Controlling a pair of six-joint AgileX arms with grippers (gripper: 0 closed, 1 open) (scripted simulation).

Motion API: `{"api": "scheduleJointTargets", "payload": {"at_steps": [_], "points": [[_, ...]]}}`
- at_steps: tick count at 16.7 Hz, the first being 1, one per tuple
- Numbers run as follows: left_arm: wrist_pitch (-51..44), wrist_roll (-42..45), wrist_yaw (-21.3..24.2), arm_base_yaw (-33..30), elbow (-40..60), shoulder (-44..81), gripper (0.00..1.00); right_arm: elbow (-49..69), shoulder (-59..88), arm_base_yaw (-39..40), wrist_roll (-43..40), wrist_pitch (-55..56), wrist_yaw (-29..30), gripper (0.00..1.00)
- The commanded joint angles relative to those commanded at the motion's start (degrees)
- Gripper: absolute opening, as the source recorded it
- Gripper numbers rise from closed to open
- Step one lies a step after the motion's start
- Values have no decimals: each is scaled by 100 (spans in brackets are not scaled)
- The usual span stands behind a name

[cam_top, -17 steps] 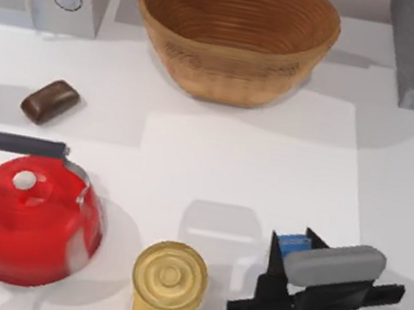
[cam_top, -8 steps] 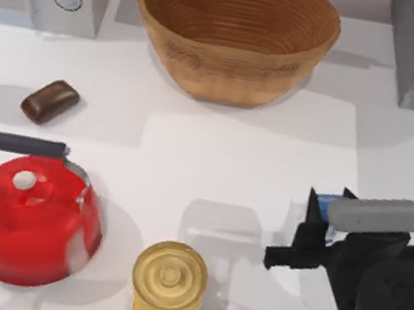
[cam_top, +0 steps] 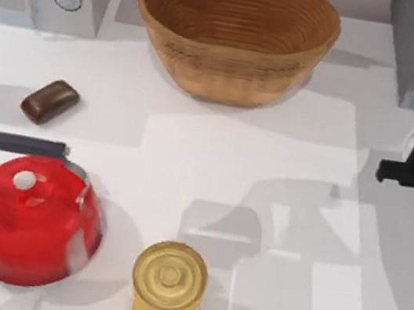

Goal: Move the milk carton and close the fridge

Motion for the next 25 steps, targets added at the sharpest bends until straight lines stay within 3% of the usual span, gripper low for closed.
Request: {"api": "scheduleJointTargets", "payload": {"at_steps": [6, 15, 25], "points": [[0, 0, 0, 0, 0, 0, 100, 244, -480, -1551, -318, -259, -1134, 0], [0, 0, 0, 0, 0, 0, 100, 441, -358, -1720, -345, -359, -1271, 0], [0, 0, 0, 0, 0, 0, 100, 3454, 1986, -2455, -490, -1705, -2053, 0]]}}
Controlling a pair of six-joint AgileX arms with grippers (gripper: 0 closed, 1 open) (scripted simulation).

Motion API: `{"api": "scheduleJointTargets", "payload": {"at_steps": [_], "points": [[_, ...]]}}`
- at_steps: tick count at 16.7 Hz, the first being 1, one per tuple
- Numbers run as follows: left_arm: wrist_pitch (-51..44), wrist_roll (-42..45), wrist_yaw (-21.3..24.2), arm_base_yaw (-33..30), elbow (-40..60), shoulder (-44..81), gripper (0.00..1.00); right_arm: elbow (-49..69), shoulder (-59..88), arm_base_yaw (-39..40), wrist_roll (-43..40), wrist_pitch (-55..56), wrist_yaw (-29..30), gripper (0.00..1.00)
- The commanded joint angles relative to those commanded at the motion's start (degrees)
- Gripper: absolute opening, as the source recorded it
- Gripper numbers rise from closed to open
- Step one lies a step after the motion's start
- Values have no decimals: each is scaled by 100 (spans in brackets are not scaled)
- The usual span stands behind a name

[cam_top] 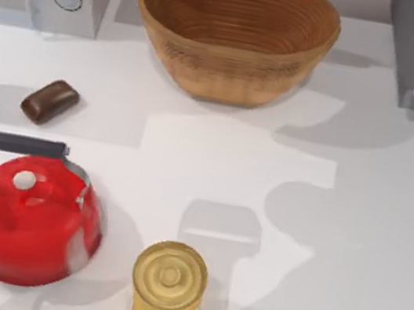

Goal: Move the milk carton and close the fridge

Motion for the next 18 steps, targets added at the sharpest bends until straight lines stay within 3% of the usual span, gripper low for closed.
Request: {"api": "scheduleJointTargets", "payload": {"at_steps": [7, 18], "points": [[0, 0, 0, 0, 0, 0, 100, 1871, 1438, -452, -90, -831, -482, 0], [0, 0, 0, 0, 0, 0, 100, 2020, 1551, -486, -96, -895, -518, 0]]}}
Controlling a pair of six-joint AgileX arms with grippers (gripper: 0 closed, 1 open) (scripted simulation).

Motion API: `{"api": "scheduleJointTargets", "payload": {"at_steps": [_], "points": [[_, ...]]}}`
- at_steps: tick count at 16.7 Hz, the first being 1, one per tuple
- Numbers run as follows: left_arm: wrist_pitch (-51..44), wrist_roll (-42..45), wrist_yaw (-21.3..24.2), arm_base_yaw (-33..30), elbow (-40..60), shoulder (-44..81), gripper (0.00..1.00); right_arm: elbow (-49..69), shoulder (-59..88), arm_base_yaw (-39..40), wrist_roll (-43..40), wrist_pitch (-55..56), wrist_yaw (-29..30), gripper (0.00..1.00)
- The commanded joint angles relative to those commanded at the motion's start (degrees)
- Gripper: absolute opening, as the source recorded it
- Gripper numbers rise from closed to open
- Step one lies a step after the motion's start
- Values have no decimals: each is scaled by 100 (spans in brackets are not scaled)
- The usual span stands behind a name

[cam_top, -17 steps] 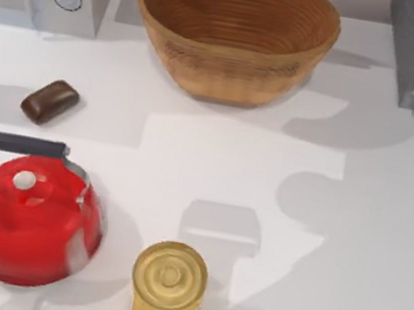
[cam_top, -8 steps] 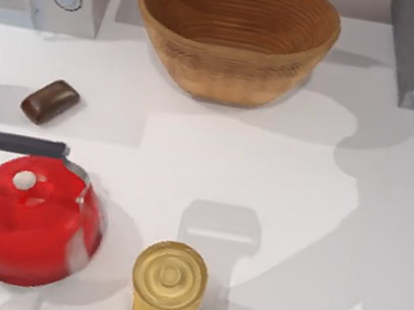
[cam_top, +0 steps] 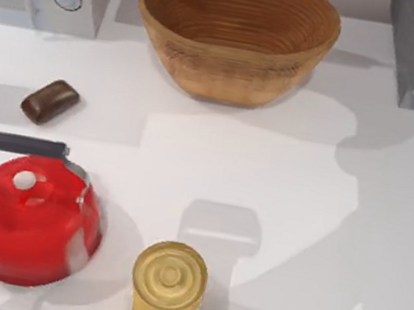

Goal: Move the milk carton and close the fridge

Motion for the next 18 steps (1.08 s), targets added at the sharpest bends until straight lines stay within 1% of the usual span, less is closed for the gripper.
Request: {"api": "scheduleJointTargets", "payload": {"at_steps": [13, 14, 18], "points": [[0, 0, 0, 0, 0, 0, 100, 0, 0, 0, 0, 0, 0, 98], [0, 0, 0, 0, 0, 0, 100, 0, 0, 0, 0, 0, 0, 100], [0, 0, 0, 0, 0, 0, 100, 0, 0, 0, 0, 0, 0, 100]]}}
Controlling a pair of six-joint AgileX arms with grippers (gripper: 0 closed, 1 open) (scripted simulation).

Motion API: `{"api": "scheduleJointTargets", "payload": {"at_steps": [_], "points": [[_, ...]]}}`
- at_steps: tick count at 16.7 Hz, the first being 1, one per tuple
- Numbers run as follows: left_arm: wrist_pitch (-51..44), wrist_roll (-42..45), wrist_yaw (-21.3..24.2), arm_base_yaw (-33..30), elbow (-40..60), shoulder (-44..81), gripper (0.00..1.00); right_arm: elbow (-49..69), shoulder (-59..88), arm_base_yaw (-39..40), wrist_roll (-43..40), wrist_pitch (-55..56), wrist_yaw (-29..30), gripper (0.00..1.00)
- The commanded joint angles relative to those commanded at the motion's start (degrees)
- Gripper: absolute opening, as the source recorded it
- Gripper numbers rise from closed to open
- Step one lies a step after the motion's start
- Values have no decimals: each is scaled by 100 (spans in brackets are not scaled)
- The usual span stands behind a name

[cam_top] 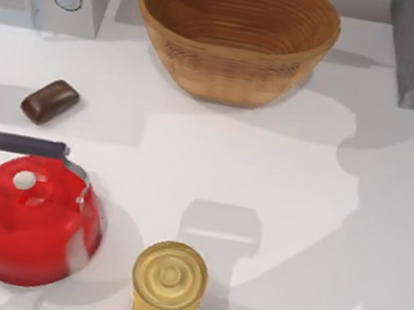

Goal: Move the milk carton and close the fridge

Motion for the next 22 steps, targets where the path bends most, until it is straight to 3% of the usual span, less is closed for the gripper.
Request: {"api": "scheduleJointTargets", "payload": {"at_steps": [10, 15, 22], "points": [[0, 0, 0, 0, 0, 0, 100, -463, -801, 75, 8, -238, 69, 100], [0, 0, 0, 0, 0, 0, 100, -1562, -2781, 238, 30, -834, 240, 100], [0, 0, 0, 0, 0, 0, 100, -3783, -6624, 580, 74, -2054, 578, 100]]}}
